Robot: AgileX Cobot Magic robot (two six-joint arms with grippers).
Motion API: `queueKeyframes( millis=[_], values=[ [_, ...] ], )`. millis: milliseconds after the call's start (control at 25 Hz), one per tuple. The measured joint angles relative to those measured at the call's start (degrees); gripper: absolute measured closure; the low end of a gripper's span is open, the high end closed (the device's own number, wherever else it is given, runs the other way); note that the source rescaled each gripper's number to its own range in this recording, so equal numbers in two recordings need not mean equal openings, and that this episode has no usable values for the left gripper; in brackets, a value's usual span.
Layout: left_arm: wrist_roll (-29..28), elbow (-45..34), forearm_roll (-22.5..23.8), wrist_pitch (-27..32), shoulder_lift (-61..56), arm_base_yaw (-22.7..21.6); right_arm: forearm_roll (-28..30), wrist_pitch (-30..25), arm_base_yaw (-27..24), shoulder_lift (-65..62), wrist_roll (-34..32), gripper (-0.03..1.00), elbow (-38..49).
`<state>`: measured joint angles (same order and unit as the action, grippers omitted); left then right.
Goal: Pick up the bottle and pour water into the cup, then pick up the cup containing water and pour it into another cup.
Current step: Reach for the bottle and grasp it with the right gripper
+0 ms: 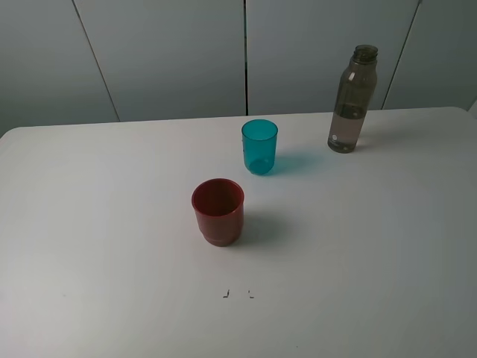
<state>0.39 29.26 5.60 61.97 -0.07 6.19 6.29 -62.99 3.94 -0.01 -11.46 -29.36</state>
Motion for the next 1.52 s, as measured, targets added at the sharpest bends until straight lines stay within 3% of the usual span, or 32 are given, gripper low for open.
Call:
queueKeyframes(
  millis=[1520],
  values=[
    [0.0, 0.0, 0.0, 0.0, 0.0, 0.0, 0.0, 0.0, 0.0, 0.0, 0.0, -0.03, 0.0]
  ],
)
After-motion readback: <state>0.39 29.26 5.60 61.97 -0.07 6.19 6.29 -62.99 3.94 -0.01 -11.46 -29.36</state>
